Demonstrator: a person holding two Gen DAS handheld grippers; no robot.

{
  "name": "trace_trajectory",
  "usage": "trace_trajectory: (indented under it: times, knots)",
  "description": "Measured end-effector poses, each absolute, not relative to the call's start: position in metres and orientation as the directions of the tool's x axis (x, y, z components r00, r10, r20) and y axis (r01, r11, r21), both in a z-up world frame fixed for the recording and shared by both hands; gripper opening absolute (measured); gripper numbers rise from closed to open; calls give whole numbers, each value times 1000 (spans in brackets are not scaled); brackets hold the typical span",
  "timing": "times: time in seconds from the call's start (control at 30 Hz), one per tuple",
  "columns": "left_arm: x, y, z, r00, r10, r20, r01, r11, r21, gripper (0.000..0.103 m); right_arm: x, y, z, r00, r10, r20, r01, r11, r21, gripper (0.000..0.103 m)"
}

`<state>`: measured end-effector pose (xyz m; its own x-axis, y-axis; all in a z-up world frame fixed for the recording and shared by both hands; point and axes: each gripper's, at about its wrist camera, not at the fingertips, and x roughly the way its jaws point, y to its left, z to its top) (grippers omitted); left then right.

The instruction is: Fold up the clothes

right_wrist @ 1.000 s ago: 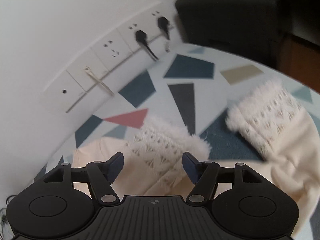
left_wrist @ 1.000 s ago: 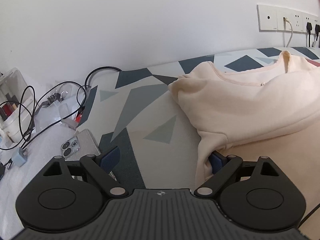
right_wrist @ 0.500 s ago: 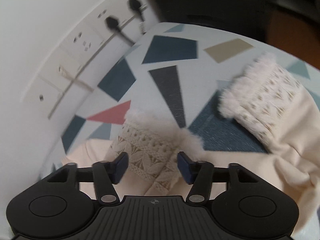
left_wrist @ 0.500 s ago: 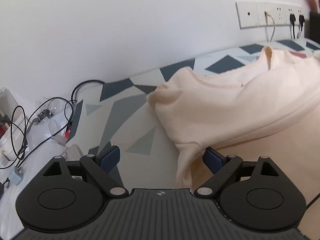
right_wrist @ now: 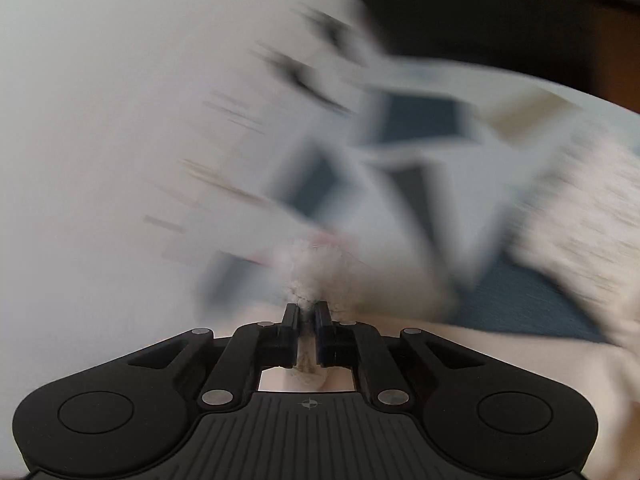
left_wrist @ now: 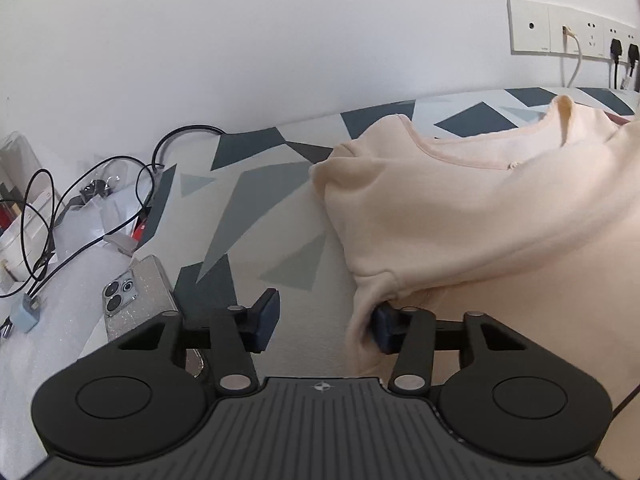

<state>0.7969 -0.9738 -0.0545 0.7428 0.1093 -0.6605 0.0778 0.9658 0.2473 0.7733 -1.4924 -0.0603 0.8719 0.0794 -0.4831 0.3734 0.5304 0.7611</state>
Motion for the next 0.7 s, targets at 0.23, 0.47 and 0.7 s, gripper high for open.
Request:
trace_trajectory:
  times: [0.23, 0.47, 0.7]
  knots:
    - [792, -978, -61, 743, 119, -658, 89, 958, 274, 47, 731, -1499, -78, 893, 66, -446, 316, 614, 723, 7]
    - [795, -980, -59, 733, 148, -664, 92, 946, 311, 67, 715, -1492, -128, 778, -7, -628, 506, 598, 621, 7]
    - [778, -979, -41, 738, 72, -670, 124, 963, 240, 84, 746, -1426, -69, 802, -71, -594, 296, 909, 292, 7]
